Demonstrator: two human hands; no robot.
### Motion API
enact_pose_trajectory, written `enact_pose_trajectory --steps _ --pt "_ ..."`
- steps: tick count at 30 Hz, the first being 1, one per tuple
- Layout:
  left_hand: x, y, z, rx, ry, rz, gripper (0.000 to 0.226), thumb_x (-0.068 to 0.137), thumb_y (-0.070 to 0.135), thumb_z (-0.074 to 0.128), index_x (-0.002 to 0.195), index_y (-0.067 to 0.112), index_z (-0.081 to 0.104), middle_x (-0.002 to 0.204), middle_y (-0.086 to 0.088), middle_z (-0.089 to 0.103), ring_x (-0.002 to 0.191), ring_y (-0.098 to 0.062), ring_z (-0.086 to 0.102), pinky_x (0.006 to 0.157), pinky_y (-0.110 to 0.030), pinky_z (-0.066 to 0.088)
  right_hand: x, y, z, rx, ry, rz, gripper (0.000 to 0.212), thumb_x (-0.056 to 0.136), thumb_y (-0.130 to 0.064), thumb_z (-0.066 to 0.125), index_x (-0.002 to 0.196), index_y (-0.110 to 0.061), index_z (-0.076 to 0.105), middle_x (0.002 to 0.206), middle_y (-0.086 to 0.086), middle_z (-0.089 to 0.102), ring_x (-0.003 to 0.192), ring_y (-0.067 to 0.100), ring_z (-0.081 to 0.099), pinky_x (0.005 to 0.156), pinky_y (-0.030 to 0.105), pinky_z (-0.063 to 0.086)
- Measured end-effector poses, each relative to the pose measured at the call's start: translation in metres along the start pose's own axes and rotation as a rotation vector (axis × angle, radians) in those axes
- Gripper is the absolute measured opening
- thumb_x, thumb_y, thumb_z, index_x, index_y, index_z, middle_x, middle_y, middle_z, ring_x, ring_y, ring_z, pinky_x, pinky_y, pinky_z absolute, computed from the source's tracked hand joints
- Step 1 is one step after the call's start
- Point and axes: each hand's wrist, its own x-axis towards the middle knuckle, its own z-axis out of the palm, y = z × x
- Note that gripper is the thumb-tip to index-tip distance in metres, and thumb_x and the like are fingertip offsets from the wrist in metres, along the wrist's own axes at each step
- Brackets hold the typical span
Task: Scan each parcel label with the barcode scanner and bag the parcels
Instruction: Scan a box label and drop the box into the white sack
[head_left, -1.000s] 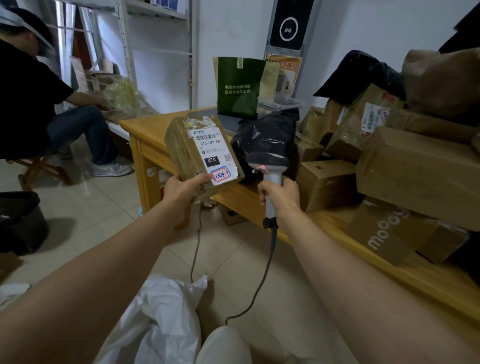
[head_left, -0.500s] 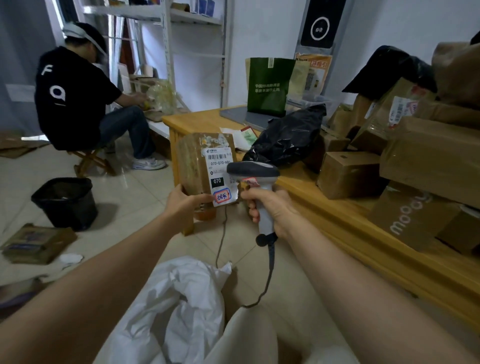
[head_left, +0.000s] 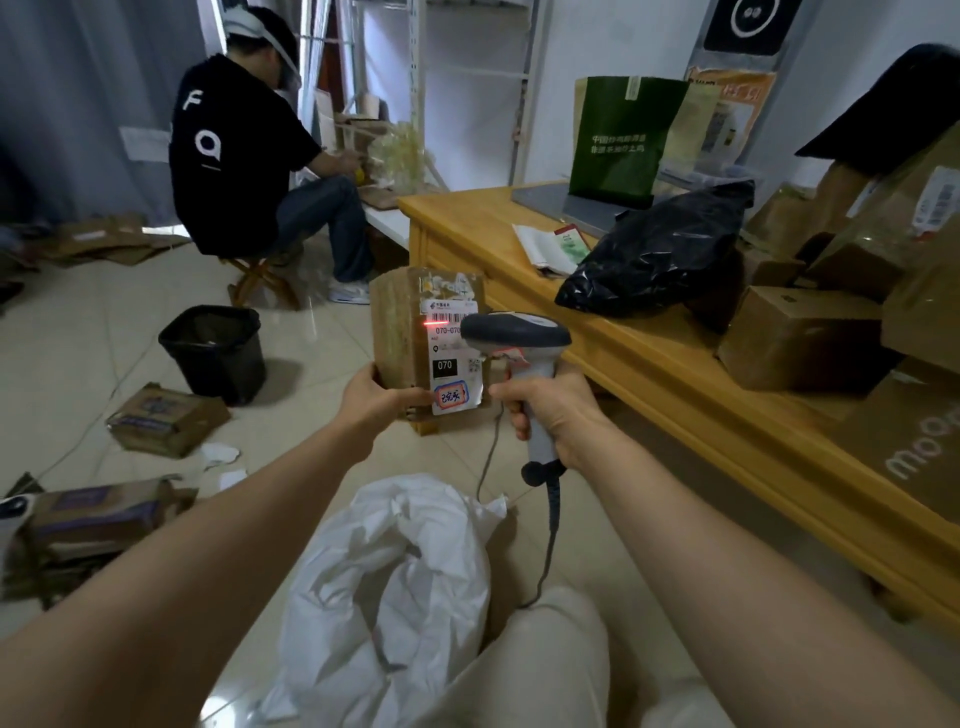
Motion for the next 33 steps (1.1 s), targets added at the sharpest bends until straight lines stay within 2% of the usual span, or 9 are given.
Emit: enact_pose_trajectory --steps 4,10,17,20,22,25,28,31,33 --pt "0.002 -0.008 -0.004 0.007 -0.008 0.003 0.07 0.068 0.015 0.084 0.129 0.008 0.051 0.118 -0.007 0.064 0.105 -0.024 0.062 0.082 -0.034 0.055 0.002 0.002 0.003 0.028 -0.001 0.009 0.014 0.081 -0.002 0.069 0.076 -0.011 0.058 0.057 0.003 0.055 0.045 0.012 0.046 0.046 0.024 0.042" --pt "0.007 -0.018 -0.006 0.009 0.003 -0.016 0.07 0.067 0.013 0.084 0.128 0.008 0.052 0.117 -0.006 0.065 0.103 -0.022 0.063 0.07 -0.025 0.054 0.005 0.007 0.006 0.036 -0.019 0.038 0.014 0.081 -0.001 0.068 0.075 -0.01 0.059 0.056 0.003 0.055 0.046 0.013 0.045 0.045 0.024 0.041" --pt "0.01 -0.028 -0.009 0.038 -0.002 -0.056 0.071 0.068 0.016 0.084 0.129 0.008 0.05 0.119 -0.007 0.064 0.106 -0.024 0.062 0.083 -0.034 0.056 0.009 0.01 0.011 0.044 -0.033 0.04 0.017 0.083 0.002 0.065 0.072 -0.009 0.057 0.059 0.005 0.053 0.047 0.014 0.043 0.047 0.025 0.038" --pt "0.008 -0.034 -0.011 0.053 0.009 -0.101 0.066 0.068 0.016 0.084 0.125 0.005 0.053 0.115 -0.007 0.065 0.098 -0.021 0.064 0.073 -0.028 0.056 0.013 0.017 0.015 0.07 -0.049 0.069 0.014 0.082 -0.002 0.068 0.074 -0.008 0.059 0.059 0.004 0.054 0.047 0.013 0.044 0.047 0.025 0.04" --pt "0.003 -0.04 -0.011 0.059 0.025 -0.203 0.052 0.073 0.019 0.081 0.115 0.005 0.055 0.106 -0.006 0.064 0.086 -0.015 0.063 0.065 -0.022 0.05 0.016 0.025 0.018 0.1 -0.076 0.124 0.013 0.081 -0.004 0.07 0.075 -0.007 0.059 0.059 0.004 0.054 0.047 0.013 0.045 0.047 0.024 0.041" --pt "-0.008 -0.06 -0.016 0.038 0.019 -0.475 0.038 0.079 0.027 0.076 0.1 0.01 0.051 0.088 -0.006 0.059 0.072 -0.014 0.057 0.059 -0.025 0.046 0.022 0.046 0.024 0.142 -0.105 0.24 0.012 0.081 -0.005 0.07 0.077 -0.007 0.059 0.058 0.004 0.054 0.046 0.013 0.047 0.044 0.023 0.042" --pt "-0.016 -0.093 -0.021 0.048 -0.045 -0.713 0.047 0.08 0.038 0.072 0.11 0.01 0.05 0.092 -0.012 0.059 0.081 -0.024 0.059 0.074 -0.034 0.052 0.031 0.068 0.03 0.152 -0.104 0.351 0.012 0.081 -0.005 0.07 0.078 -0.007 0.058 0.059 0.006 0.054 0.046 0.014 0.047 0.044 0.024 0.042" --pt "-0.022 -0.124 -0.021 0.111 -0.063 -0.891 0.051 0.08 0.044 0.07 0.113 0.008 0.052 0.089 -0.014 0.058 0.077 -0.027 0.059 0.064 -0.032 0.05 0.041 0.087 0.033 0.183 -0.087 0.438 0.012 0.081 -0.003 0.069 0.077 -0.005 0.058 0.058 0.008 0.053 0.044 0.015 0.047 0.045 0.024 0.042" --pt "-0.024 -0.141 -0.019 0.138 -0.082 -0.944 0.056 0.078 0.046 0.071 0.115 0.007 0.053 0.088 -0.013 0.058 0.076 -0.027 0.06 0.069 -0.032 0.051 0.048 0.096 0.032 0.196 -0.079 0.466 0.01 0.081 -0.002 0.069 0.08 -0.004 0.059 0.059 0.008 0.054 0.043 0.014 0.047 0.045 0.024 0.042"
